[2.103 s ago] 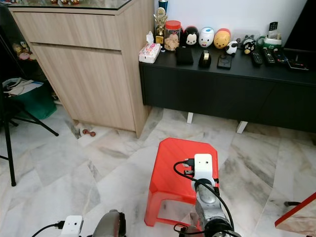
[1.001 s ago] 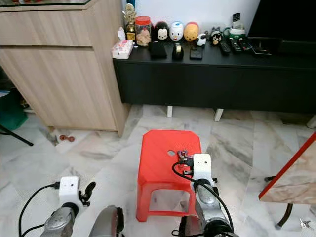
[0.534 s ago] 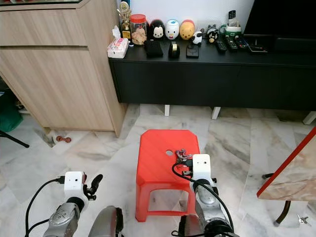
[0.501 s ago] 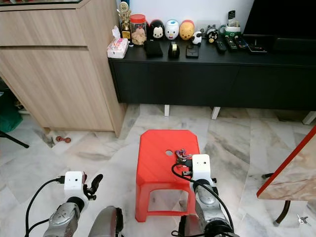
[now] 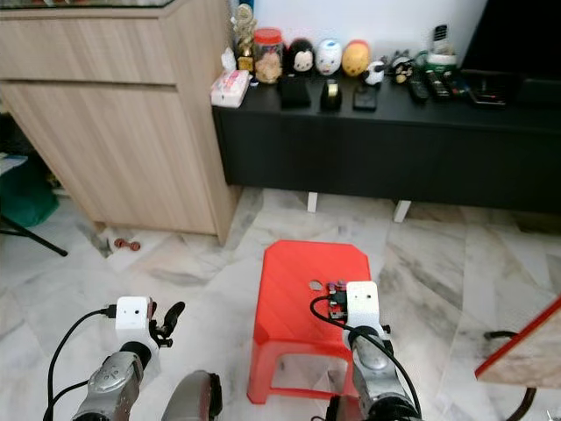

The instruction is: Hang keys on a hook

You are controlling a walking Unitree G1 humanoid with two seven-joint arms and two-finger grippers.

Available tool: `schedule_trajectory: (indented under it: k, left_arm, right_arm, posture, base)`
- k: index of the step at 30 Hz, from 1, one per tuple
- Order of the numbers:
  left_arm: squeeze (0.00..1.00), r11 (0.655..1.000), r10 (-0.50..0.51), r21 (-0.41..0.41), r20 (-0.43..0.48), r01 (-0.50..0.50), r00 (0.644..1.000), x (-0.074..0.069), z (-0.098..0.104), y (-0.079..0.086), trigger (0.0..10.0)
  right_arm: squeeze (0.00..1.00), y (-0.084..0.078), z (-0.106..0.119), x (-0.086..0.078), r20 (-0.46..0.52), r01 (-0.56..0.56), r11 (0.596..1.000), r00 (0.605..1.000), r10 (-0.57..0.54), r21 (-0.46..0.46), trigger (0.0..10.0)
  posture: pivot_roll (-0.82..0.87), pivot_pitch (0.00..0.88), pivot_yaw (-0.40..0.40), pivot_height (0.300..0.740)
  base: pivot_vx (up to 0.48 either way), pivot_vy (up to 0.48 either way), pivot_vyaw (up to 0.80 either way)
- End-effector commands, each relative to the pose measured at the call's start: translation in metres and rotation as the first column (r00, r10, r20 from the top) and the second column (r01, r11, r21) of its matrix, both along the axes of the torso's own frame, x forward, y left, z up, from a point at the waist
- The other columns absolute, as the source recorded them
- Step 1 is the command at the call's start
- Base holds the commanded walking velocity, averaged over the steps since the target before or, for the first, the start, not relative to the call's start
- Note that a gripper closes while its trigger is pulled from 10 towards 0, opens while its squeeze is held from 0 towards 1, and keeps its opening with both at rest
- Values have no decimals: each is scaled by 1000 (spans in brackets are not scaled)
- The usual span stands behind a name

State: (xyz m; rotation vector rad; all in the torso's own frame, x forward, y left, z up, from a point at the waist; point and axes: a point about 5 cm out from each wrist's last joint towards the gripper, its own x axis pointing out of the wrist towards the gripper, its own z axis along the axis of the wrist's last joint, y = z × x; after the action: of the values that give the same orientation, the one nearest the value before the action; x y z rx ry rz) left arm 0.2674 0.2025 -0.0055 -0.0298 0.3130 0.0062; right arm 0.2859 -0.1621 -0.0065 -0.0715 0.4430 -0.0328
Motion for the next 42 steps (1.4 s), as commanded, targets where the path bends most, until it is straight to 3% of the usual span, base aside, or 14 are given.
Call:
schedule_trajectory:
  k: [1, 6, 22, 29, 40, 41, 42]
  left_arm:
    - [0, 1000, 5, -17, -6, -6, 1000, 1, 0, -2, 10000]
    - [0, 1000, 3, -18, -8, -3, 1000, 3, 0, -3, 10000]
    - [0, 1000, -6, -17, -20, 5, 1000, 3, -1, -5, 10000]
    - [0, 1000, 2, -12, -6, -2, 1000, 5, 2, -1, 10000]
    - [0, 1000, 7, -3, 5, -7, 1000, 3, 3, 2, 10000]
    - [0, 1000, 7, -2, 5, -7, 1000, 3, 3, 2, 10000]
    - [0, 1000, 6, -1, 6, -6, 1000, 3, 3, 2, 10000]
  right_arm:
    - [0, -2, -4, -3, -29, -2, 1000, 1000, 2, -10, 10000]
    - [0, -3, -8, -7, -51, -11, 1000, 999, 12, 4, 10000]
    - [0, -6, -27, -25, -183, -23, 1000, 983, 25, 12, 10000]
    - [0, -11, -31, -29, -216, 106, 988, 973, -80, 113, 10000]
    - [0, -7, -29, -24, -215, 180, 953, 968, -127, 246, 10000]
    - [820, -7, -27, -22, -207, 179, 951, 970, -128, 252, 10000]
    - [1000, -6, -25, -20, -193, 176, 949, 973, -127, 262, 10000]
  posture:
    - [56, 78, 4, 605]
    - [54, 79, 4, 605]
    - [53, 83, 4, 605]
    - [54, 91, 5, 605]
    - [63, 105, 3, 605]
    - [64, 106, 3, 605]
    - [66, 109, 2, 605]
  base:
    - [292, 0, 0]
    - [170, 0, 800]
    - [0, 0, 0]
    - [0, 0, 0]
    - [0, 0, 0]
    - [0, 0, 0]
    - [0, 0, 0]
